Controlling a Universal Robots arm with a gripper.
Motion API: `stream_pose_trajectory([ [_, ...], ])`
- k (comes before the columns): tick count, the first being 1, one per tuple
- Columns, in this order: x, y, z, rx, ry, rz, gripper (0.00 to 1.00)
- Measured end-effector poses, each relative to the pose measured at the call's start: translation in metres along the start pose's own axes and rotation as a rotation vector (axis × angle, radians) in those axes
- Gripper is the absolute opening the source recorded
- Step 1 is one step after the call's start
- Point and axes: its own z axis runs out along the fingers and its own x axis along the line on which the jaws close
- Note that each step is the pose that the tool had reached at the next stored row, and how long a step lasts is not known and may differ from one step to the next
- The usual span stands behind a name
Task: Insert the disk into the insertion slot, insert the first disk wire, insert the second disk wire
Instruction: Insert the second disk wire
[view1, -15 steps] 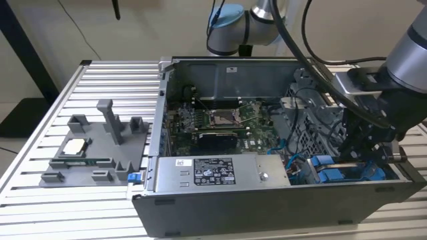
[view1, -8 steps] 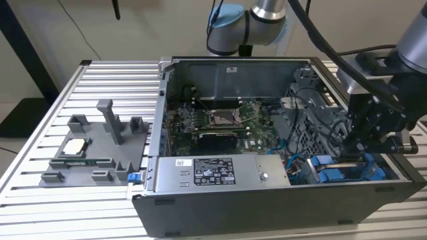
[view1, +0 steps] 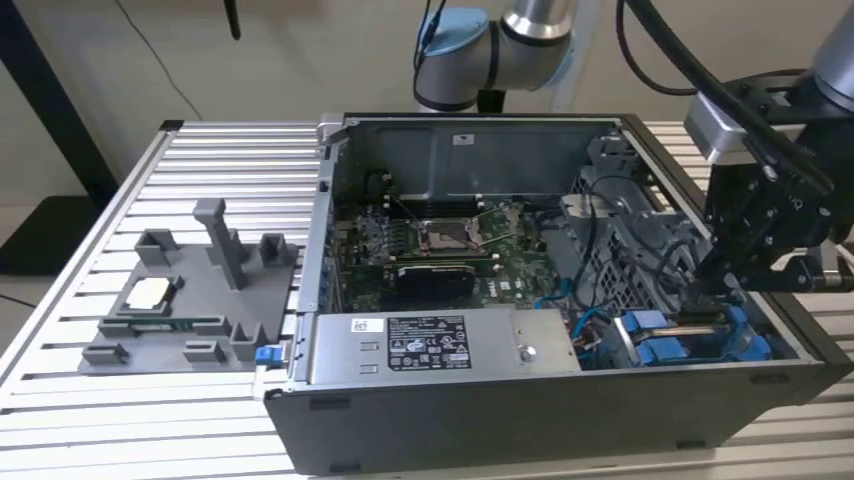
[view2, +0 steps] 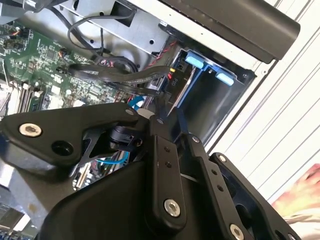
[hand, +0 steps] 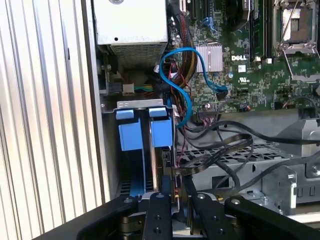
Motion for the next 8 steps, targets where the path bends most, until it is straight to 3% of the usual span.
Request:
stream_pose_trajectory([
  [8,-0.0003,-0.0001,-0.0028,0.0001,0.0001,0.001,0.24],
])
